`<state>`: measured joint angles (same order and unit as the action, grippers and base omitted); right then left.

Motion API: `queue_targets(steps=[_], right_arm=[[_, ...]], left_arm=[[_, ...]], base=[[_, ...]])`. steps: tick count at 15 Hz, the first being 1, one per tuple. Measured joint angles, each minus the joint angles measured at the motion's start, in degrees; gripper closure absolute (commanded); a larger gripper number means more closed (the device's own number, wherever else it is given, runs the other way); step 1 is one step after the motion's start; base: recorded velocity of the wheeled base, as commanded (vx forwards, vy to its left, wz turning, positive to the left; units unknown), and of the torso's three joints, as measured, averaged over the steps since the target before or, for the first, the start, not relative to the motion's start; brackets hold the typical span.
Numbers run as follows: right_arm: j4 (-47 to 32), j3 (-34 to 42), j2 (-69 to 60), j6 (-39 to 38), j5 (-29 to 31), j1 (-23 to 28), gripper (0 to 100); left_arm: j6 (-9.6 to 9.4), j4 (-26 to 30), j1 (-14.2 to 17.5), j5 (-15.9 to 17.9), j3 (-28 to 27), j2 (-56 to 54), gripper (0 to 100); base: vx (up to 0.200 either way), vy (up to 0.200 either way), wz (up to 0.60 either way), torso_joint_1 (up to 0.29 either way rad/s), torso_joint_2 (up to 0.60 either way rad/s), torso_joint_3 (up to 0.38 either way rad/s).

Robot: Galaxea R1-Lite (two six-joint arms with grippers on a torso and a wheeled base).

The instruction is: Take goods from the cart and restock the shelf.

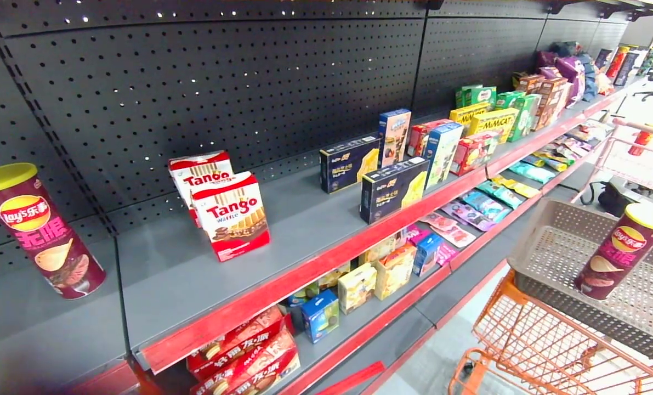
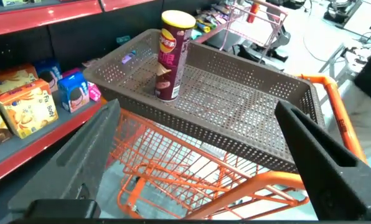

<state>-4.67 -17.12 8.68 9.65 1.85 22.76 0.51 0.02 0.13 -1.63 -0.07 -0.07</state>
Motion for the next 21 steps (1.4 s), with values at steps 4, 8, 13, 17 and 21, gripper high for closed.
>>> queue_targets(steps=[4, 8, 13, 17, 21], right_arm=[[-0.1, 0.0, 0.0, 0.0, 0.0, 0.0, 0], [-0.1, 0.0, 0.0, 0.0, 0.0, 0.0, 0], [-0.2, 0.0, 0.0, 0.0, 0.0, -0.2, 0], [-0.1, 0.0, -0.1, 0.0, 0.0, -0.4, 0], [0.0, 0.8, -0.1, 0.0, 0.0, -0.5, 0]], left_arm=[[0.00, 0.0, 0.0, 0.0, 0.0, 0.0, 0], [0.00, 0.0, 0.0, 0.0, 0.0, 0.0, 0], [0.00, 0.0, 0.0, 0.0, 0.0, 0.0, 0], [0.00, 0.0, 0.1, 0.0, 0.0, 0.0, 0], [0.24, 0.0, 0.0, -0.2, 0.0, 0.0, 0]], base=[[0.000, 0.000, 0.00, 0.000, 0.00, 0.000], [0.000, 0.000, -0.30, 0.001, 0.00, 0.000], [0.000, 0.000, -0.48, 0.004, 0.00, 0.003], [0.000, 0.000, 0.00, 0.000, 0.00, 0.000], [0.000, 0.000, 0.00, 0.000, 0.00, 0.000]])
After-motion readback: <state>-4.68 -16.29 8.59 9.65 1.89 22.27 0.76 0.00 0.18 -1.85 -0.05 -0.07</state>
